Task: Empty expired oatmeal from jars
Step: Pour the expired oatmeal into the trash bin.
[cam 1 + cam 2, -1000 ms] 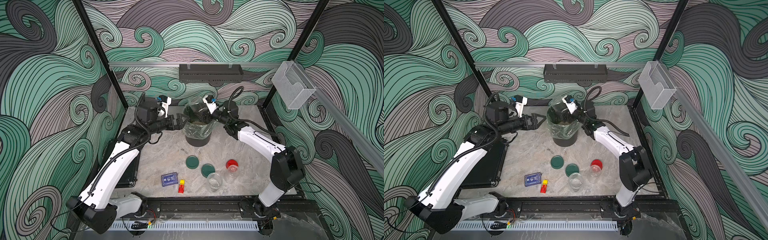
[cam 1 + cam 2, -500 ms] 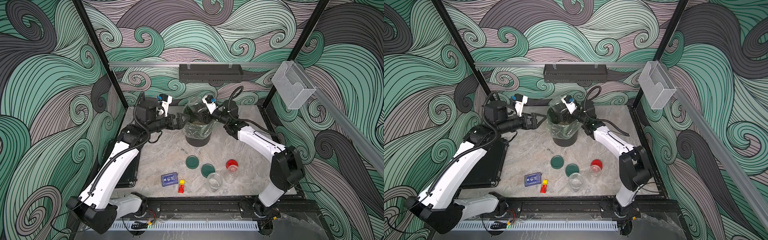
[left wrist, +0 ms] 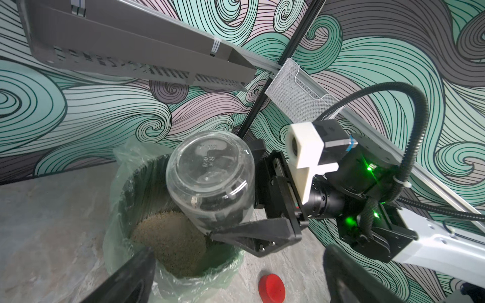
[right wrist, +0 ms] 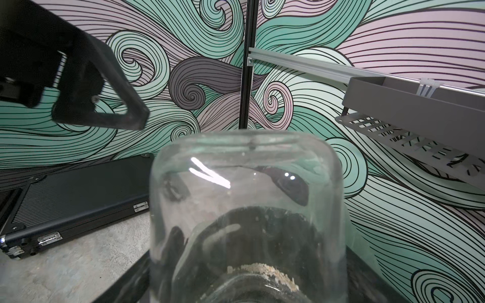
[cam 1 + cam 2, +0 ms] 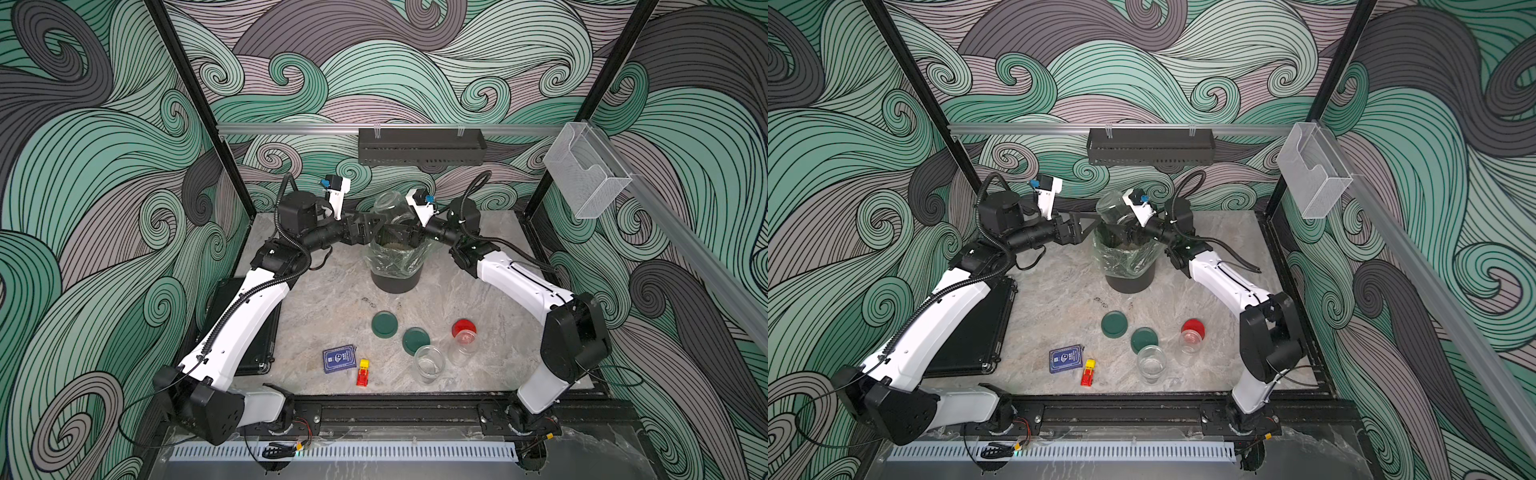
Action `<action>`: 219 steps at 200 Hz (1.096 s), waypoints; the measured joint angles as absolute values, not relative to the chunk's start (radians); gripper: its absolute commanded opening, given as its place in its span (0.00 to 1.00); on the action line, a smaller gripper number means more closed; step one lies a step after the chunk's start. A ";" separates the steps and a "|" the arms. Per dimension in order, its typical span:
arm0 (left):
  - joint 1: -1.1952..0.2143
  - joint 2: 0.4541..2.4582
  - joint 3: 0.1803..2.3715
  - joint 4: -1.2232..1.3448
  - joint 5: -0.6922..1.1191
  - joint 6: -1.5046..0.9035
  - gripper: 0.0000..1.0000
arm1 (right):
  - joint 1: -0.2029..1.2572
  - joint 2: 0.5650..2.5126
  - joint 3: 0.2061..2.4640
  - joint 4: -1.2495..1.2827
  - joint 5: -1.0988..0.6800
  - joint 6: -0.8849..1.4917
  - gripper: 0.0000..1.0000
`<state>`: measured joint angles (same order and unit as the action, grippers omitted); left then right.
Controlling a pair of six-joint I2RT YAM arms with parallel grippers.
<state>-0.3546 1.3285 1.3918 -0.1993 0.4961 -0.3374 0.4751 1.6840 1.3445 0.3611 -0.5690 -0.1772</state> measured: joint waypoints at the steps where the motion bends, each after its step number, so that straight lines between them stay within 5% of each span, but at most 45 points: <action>1: -0.355 1.330 1.392 -0.198 0.496 -0.337 0.99 | 0.475 1.683 1.345 0.362 -0.570 -0.175 0.00; 219: -0.376 1.556 1.411 0.183 0.609 -0.509 0.99 | 0.471 1.654 1.345 0.431 -0.618 -0.093 0.00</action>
<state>-0.3756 1.5562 1.4113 0.1825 0.6090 -0.5091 0.4713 1.6535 1.3445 0.4313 -0.6182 -0.0929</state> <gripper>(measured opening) 0.986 0.868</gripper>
